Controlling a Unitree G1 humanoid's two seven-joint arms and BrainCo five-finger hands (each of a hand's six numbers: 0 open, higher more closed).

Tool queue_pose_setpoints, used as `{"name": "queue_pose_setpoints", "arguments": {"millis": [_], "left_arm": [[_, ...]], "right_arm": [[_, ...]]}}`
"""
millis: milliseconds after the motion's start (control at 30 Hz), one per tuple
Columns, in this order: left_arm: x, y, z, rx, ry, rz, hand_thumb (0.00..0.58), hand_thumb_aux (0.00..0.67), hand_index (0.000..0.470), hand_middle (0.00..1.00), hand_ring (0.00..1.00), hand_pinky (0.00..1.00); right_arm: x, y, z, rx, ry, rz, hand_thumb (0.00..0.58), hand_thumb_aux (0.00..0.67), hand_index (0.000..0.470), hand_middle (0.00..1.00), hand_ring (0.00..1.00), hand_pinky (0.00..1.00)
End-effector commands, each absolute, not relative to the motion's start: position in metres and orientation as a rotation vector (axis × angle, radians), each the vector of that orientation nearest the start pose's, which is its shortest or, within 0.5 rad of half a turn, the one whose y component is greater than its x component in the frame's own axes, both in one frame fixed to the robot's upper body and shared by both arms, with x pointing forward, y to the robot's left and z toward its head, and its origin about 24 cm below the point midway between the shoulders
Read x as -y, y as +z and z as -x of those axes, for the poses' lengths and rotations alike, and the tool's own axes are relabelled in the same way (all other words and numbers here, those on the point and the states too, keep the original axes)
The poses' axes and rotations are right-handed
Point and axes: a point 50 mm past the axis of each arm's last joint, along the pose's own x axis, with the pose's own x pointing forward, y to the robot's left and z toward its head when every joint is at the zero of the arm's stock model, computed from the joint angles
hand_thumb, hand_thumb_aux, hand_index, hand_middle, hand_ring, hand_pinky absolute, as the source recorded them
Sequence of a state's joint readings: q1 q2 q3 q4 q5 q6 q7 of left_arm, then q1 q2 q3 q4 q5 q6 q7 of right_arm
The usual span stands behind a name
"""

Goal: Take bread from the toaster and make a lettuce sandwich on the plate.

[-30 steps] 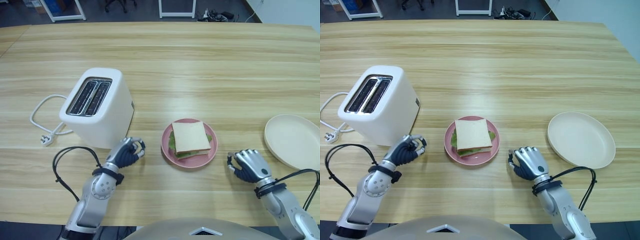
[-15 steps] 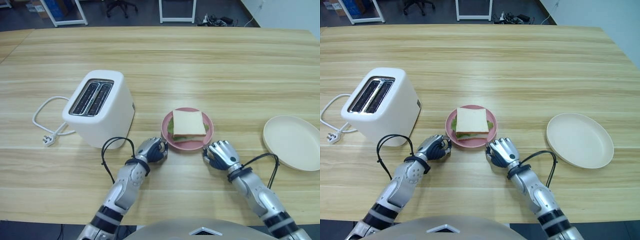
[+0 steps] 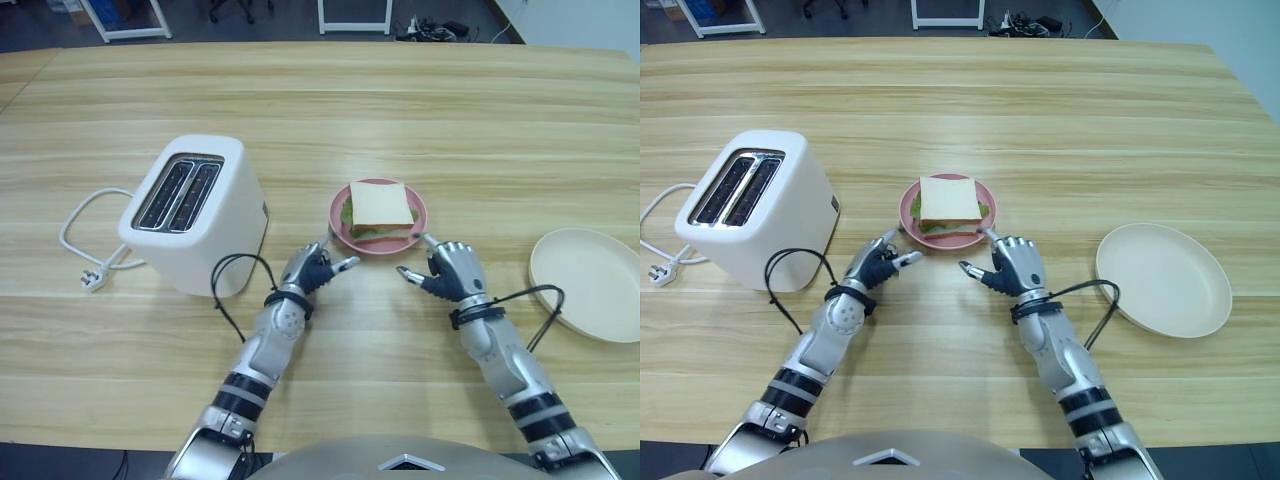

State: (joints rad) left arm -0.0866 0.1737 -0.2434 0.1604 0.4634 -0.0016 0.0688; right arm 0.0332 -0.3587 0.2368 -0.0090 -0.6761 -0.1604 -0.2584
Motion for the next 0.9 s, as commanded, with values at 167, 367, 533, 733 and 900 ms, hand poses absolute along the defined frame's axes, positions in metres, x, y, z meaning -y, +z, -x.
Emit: {"name": "queue_pose_setpoints", "arguments": {"millis": [167,367,533,733,900], "left_arm": [[-0.139,0.06,-0.274,0.212,-0.04,0.011,0.0,0.0,0.0,0.0,0.0,0.0],[-0.142,0.062,-0.289,0.223,-0.005,0.029,0.0,0.0,0.0,0.0,0.0,0.0],[-0.141,0.07,-0.296,0.292,0.006,0.07,0.0,0.0,0.0,0.0,0.0,0.0],[-0.134,0.069,-0.301,0.292,-0.032,0.094,0.0,0.0,0.0,0.0,0.0,0.0],[-0.135,0.066,-0.303,0.284,-0.038,0.085,0.0,0.0,0.0,0.0,0.0,0.0]], "right_arm": [[0.177,0.066,-0.252,0.163,-0.058,0.38,0.0,0.0,0.0,0.0,0.0,0.0],[0.173,0.063,-0.272,0.149,-0.109,0.308,0.0,0.0,0.0,0.0,0.0,0.0],[0.164,0.069,-0.279,0.18,-0.091,0.266,0.0,0.0,0.0,0.0,0.0,0.0],[0.163,0.07,-0.283,0.186,-0.098,0.242,0.0,0.0,0.0,0.0,0.0,0.0],[0.156,0.069,-0.287,0.188,-0.079,0.232,0.0,0.0,0.0,0.0,0.0,0.0]]}}
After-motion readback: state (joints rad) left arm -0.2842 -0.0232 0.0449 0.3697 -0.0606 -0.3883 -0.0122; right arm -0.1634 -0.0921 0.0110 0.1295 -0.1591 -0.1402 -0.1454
